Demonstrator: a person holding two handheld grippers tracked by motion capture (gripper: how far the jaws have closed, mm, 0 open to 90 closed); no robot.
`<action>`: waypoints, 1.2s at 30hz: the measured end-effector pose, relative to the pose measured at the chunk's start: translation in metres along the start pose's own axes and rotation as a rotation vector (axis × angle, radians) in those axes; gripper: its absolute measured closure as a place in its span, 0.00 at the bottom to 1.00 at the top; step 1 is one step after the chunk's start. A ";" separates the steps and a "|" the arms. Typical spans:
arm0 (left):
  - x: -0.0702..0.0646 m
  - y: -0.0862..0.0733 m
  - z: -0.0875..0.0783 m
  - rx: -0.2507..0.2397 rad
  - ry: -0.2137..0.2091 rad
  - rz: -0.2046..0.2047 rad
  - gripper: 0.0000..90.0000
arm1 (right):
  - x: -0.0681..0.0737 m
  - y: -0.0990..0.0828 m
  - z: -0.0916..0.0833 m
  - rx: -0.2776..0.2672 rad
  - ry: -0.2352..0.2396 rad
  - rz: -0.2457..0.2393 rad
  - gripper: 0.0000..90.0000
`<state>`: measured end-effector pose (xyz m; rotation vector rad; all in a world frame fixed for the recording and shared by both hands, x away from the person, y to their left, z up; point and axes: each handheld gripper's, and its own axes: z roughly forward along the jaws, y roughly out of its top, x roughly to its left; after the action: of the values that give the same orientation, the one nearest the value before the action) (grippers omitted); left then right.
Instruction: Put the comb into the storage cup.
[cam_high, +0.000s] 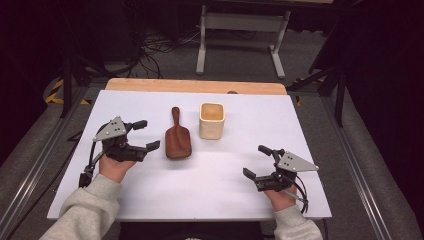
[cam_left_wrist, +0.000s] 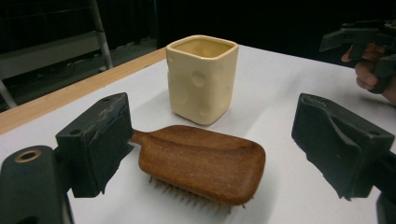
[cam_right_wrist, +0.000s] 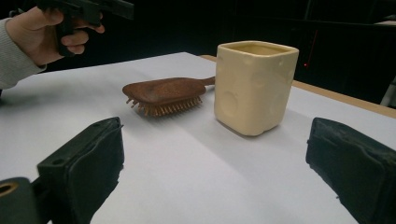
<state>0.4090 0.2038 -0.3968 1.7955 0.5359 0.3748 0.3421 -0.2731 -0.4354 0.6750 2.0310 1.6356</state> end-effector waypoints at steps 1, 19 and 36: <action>0.002 0.004 0.006 0.018 -0.007 0.007 0.15 | 0.001 -0.001 -0.001 -0.002 0.002 0.003 0.05; 0.037 0.046 0.047 0.113 -0.086 0.036 0.30 | 0.003 -0.004 -0.007 0.004 0.007 0.010 0.06; 0.061 0.053 0.088 0.201 -0.133 0.009 0.84 | 0.002 -0.004 -0.005 0.004 0.022 0.008 0.06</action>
<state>0.5138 0.1533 -0.3722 2.0009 0.4852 0.2110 0.3368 -0.2761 -0.4385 0.6703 2.0505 1.6505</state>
